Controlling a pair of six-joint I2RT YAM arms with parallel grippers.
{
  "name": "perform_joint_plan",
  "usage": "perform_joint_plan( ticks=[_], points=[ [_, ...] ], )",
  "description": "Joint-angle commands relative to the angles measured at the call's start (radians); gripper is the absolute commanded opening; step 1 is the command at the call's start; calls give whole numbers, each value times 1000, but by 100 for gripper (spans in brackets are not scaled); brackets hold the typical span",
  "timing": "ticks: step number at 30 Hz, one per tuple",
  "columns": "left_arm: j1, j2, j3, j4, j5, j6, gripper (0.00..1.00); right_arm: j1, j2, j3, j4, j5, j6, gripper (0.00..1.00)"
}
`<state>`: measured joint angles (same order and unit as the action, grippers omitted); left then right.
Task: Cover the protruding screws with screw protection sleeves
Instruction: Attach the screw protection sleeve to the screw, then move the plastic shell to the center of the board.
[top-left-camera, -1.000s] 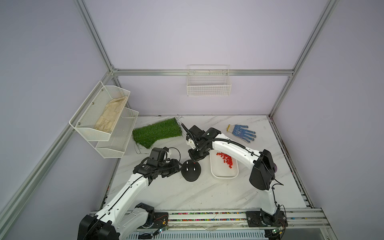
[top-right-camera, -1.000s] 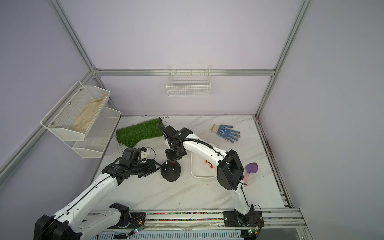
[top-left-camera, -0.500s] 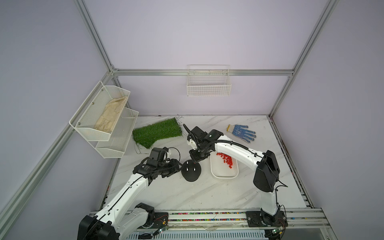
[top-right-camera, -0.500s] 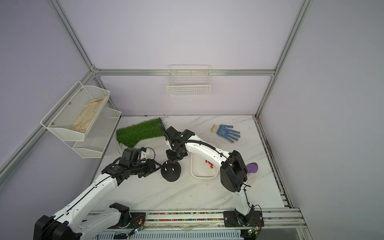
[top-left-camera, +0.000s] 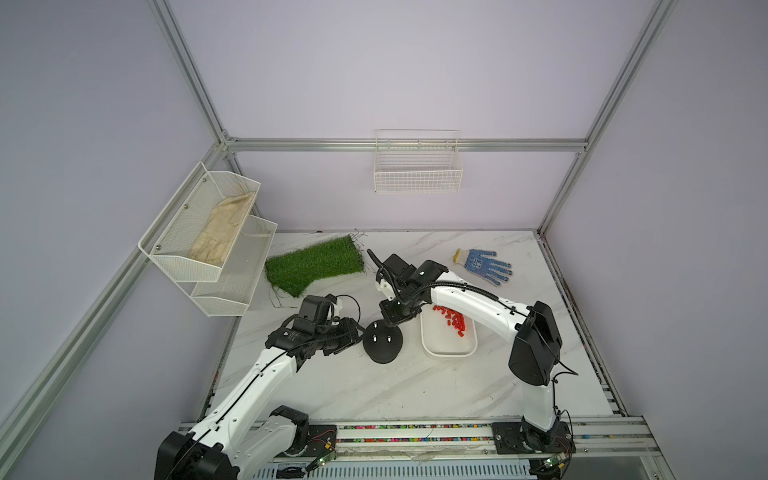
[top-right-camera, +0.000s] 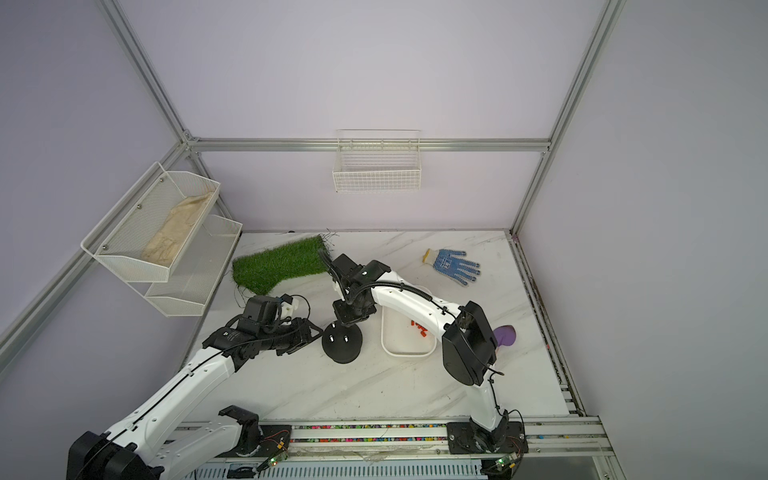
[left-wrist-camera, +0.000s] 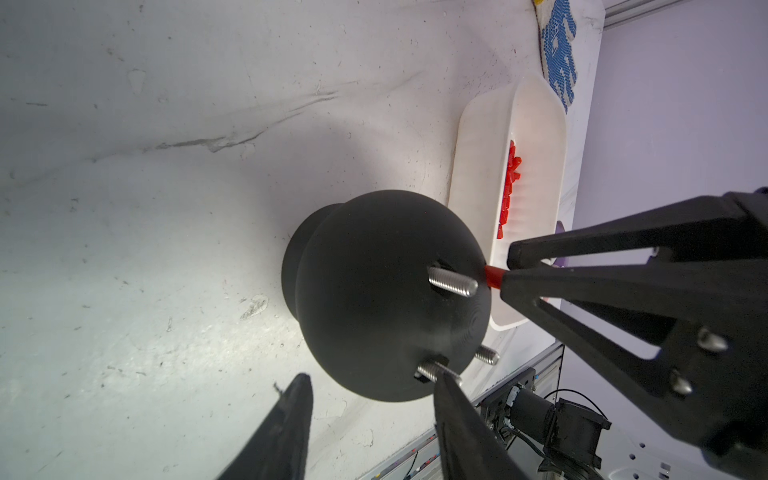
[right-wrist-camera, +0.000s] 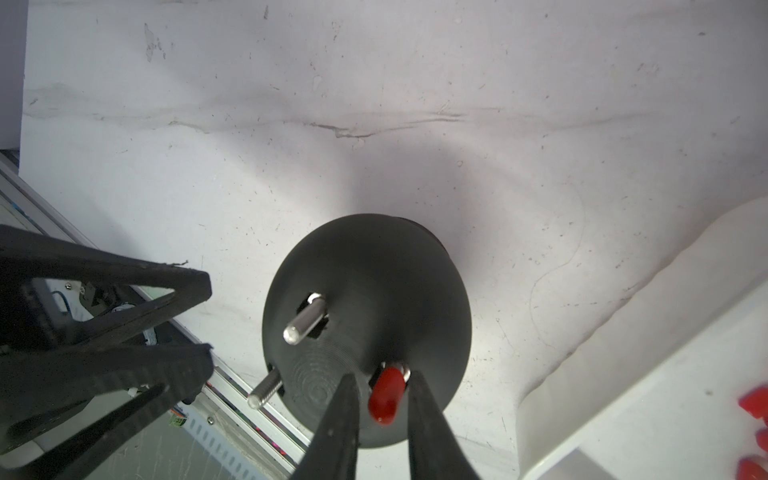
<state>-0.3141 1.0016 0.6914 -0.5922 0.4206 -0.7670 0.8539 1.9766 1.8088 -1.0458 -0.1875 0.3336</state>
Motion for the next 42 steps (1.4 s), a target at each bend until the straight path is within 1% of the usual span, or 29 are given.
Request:
perform_joint_plan(
  ticks=[1,6,12,14,16,21,23,26,28,34,42],
  points=[
    [4,-20,-6,22,14,-5,49,8,-34,37,0,19,1,27],
    [3,-11,-6,21,27,-3,49,6,-54,48,20,32,9,30],
    [-15,2,-6,11,35,-3,49,-4,-102,9,55,35,24,27],
    [-34,6,-9,11,34,-6,48,-19,-138,-26,84,30,37,25],
    [-56,12,-11,11,32,-11,46,-39,-175,-69,118,28,52,24],
    [-112,35,-31,9,32,-35,43,-92,-290,-225,240,42,108,24],
    [-131,33,-42,9,28,-49,41,-122,-345,-303,301,29,141,24],
    [-144,22,-54,7,17,-62,41,-152,-405,-396,365,14,168,24],
    [-150,19,-55,8,13,-66,41,-157,-432,-439,386,29,174,24],
    [-170,40,-67,18,4,-68,40,-189,-488,-530,450,47,197,25],
    [-192,90,-86,102,-23,-83,39,-212,-498,-582,492,68,202,25]
  ],
)
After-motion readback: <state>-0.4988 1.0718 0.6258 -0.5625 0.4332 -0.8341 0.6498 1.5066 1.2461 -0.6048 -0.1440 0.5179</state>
